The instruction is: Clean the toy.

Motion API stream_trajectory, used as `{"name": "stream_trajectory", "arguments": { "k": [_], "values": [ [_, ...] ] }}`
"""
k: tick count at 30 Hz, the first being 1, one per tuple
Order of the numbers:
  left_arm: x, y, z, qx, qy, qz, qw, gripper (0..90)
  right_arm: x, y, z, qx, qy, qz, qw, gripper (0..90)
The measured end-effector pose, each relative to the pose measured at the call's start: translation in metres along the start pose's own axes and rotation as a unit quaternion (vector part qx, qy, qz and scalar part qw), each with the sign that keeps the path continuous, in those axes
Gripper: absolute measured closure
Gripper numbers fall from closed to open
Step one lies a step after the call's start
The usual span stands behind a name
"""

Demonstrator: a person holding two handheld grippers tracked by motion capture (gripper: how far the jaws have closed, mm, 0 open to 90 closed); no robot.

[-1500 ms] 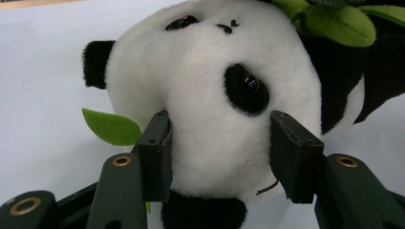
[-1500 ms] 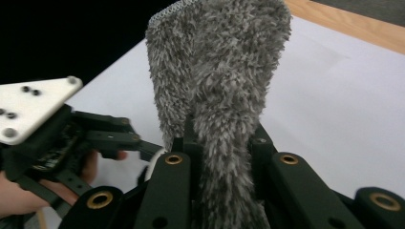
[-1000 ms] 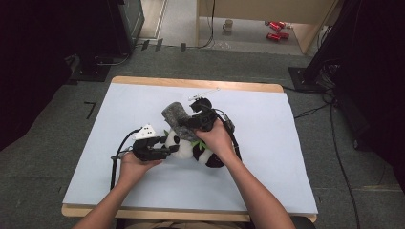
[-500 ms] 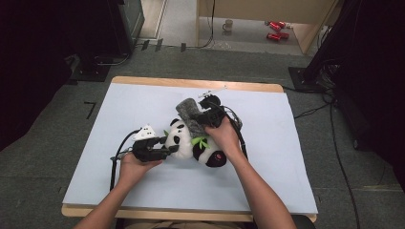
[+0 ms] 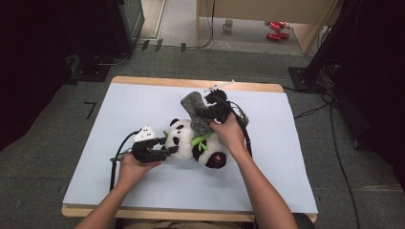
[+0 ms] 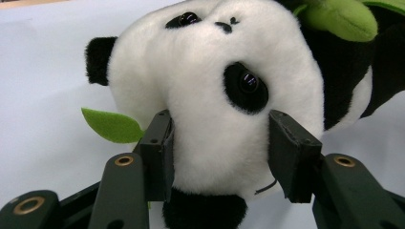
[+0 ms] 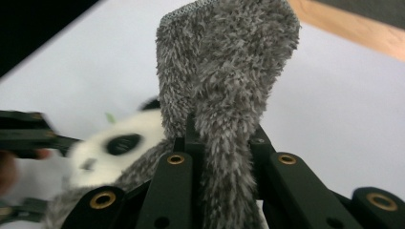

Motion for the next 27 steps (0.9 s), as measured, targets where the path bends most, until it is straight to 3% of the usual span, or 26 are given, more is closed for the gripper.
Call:
{"name": "stream_trajectory", "arguments": {
  "k": [1, 4, 6, 8, 12, 17, 23, 27],
  "values": [
    [0.000, 0.000, 0.000, -0.001, 0.001, 0.000, 1.0000, 48.3, -0.011, 0.004, 0.010, 0.024, 0.021, 0.011, 0.9994, 78.5],
    [0.000, 0.001, 0.000, -0.001, 0.003, 0.000, 1.0000, 48.2, -0.030, 0.008, 0.018, 0.038, 0.042, 0.024, 0.9981, 78.5],
    [0.000, 0.001, -0.001, -0.001, 0.004, 0.000, 1.0000, 48.2, -0.034, 0.008, 0.019, 0.039, 0.051, 0.025, 0.9976, 78.5],
    [0.001, 0.002, -0.001, -0.002, 0.006, -0.001, 1.0000, 48.1, -0.049, 0.006, 0.014, 0.032, 0.081, 0.029, 0.9958, 78.5],
    [0.002, 0.002, -0.001, -0.004, 0.008, -0.002, 1.0000, 48.1, -0.056, -0.003, -0.007, -0.001, 0.090, 0.030, 0.9955, 78.4],
    [0.000, 0.001, -0.001, -0.001, 0.007, 0.004, 1.0000, 47.9, -0.051, -0.010, -0.023, -0.020, 0.099, 0.018, 0.9948, 78.1],
    [0.000, 0.001, -0.002, 0.000, 0.007, 0.007, 1.0000, 48.0, -0.032, -0.012, -0.027, -0.017, 0.060, 0.012, 0.9980, 78.0],
    [0.000, 0.001, -0.002, 0.000, 0.006, 0.006, 1.0000, 48.2, -0.020, -0.013, -0.028, -0.019, 0.048, 0.001, 0.9987, 78.1]
  ]
}}
Point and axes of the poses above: each handheld gripper's, and its own axes: z roughly backward along the jaws, y roughly out of its top, x roughly to its right, the point moved 3 cm from there along -z, roughly forward along the jaws, and after that the axes turned 10 degrees about -y, right-handed, at the moved point
